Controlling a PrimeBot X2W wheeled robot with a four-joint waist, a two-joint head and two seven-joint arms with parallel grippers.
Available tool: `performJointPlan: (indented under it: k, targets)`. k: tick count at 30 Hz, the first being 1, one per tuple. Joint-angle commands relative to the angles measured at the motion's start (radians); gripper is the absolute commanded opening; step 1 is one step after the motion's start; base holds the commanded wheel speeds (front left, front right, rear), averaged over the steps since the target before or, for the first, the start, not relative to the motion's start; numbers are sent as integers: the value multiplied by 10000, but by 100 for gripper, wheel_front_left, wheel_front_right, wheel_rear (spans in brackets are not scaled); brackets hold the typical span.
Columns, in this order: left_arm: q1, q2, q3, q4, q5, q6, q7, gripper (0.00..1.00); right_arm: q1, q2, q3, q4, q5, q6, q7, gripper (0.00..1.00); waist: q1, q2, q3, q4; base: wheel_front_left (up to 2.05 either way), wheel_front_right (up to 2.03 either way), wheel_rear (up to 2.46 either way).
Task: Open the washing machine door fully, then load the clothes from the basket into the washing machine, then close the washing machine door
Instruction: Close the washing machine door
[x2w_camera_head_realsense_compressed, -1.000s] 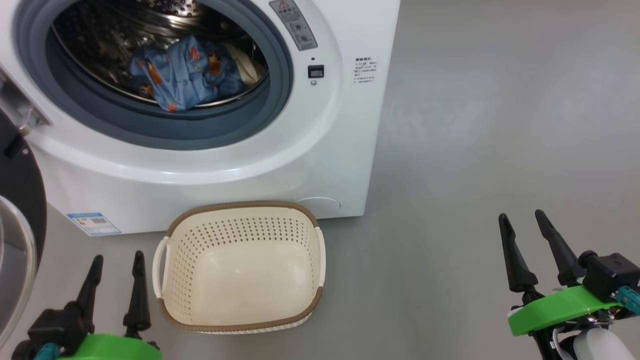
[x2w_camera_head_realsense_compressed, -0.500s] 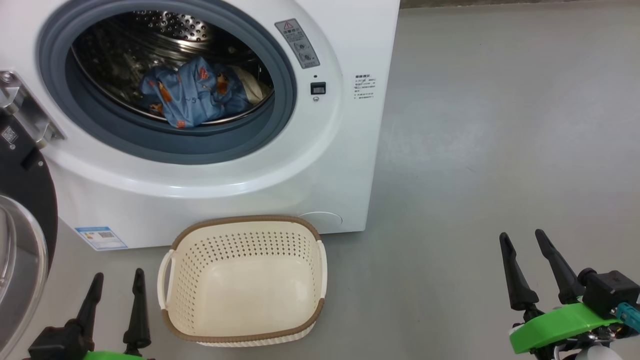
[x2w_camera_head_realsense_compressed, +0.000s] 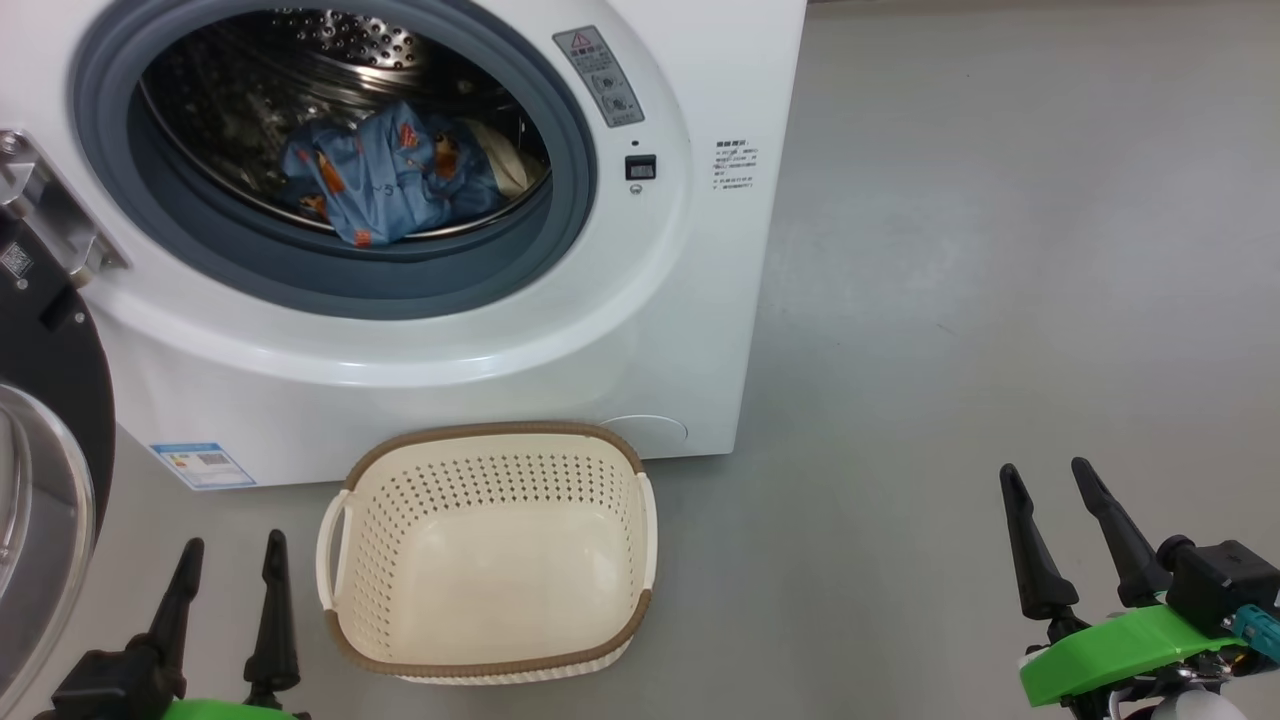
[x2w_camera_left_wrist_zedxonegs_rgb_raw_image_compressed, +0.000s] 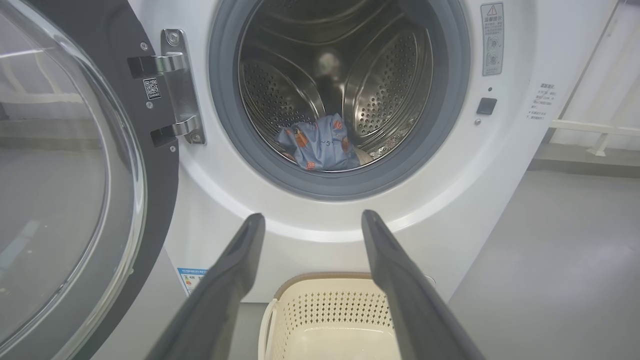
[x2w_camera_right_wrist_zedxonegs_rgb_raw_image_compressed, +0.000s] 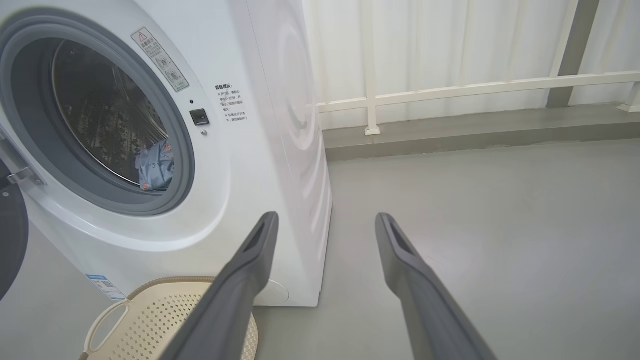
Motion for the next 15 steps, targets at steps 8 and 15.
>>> performJointPlan:
  k: [8,15]
  targets:
    - [-50,66,422,-332,69,6,-63,100,-120,-183,156,-274,-2,44,-80,100,0,-1,38,26,-11,11,0]
    - [-31,79,347,-348,79,6,-63,100,-148,-184,161,-283,26,44,-80,100,0,-1,93,19,-97,97,0]
